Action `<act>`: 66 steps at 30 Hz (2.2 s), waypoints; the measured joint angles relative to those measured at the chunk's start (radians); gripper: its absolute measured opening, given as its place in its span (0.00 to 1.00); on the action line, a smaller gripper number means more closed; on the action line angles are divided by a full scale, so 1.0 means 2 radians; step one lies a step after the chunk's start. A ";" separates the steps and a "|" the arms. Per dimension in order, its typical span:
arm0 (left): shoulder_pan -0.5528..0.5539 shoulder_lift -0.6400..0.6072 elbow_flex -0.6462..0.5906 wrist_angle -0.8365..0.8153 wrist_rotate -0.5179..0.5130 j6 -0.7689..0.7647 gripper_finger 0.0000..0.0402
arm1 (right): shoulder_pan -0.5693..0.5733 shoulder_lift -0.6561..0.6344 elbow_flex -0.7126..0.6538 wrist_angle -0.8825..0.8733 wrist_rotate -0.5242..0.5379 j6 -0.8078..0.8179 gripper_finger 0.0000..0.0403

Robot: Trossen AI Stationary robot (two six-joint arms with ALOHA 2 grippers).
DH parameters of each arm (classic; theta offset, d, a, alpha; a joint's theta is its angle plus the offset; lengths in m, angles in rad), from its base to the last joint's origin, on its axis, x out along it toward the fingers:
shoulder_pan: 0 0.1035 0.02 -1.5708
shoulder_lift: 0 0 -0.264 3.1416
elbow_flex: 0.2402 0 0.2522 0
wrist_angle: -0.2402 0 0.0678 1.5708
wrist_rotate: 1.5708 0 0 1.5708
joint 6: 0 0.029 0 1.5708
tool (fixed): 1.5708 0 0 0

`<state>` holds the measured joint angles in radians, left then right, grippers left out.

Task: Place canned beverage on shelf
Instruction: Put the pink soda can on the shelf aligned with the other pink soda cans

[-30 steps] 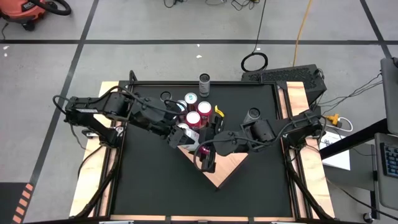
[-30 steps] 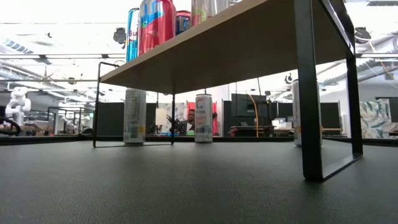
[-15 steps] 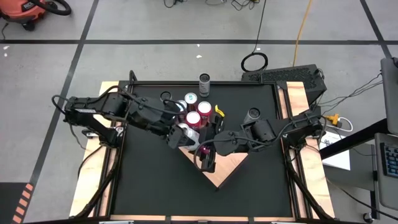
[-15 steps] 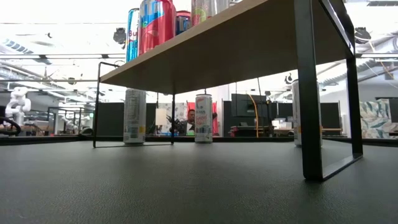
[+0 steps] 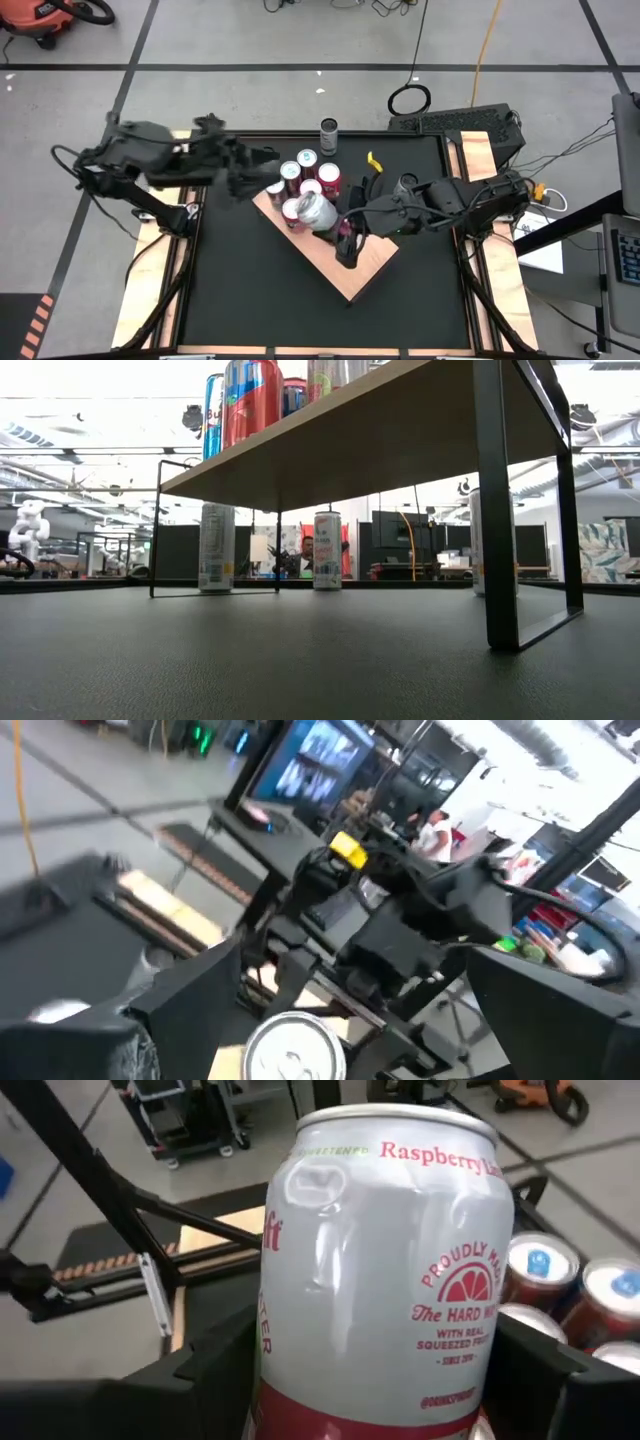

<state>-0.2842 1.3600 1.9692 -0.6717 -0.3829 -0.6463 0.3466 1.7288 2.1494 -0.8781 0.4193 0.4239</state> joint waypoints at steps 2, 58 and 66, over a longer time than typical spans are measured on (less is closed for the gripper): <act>-0.016 -0.004 0.000 0.006 -0.021 0.025 0.97 | 0.011 0.000 0.000 0.001 0.002 0.019 0.69; -0.126 0.117 -0.002 0.118 -0.344 0.211 0.97 | 0.001 0.011 -0.002 0.336 0.148 -0.040 0.69; -0.133 0.103 -0.002 0.117 -0.368 0.234 0.97 | 0.000 0.011 -0.002 0.341 0.156 -0.043 0.69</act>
<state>-0.5495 1.5668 1.9648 -0.4370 -1.1198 -0.1781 0.3470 1.7504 2.1456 -0.1963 0.7321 0.3376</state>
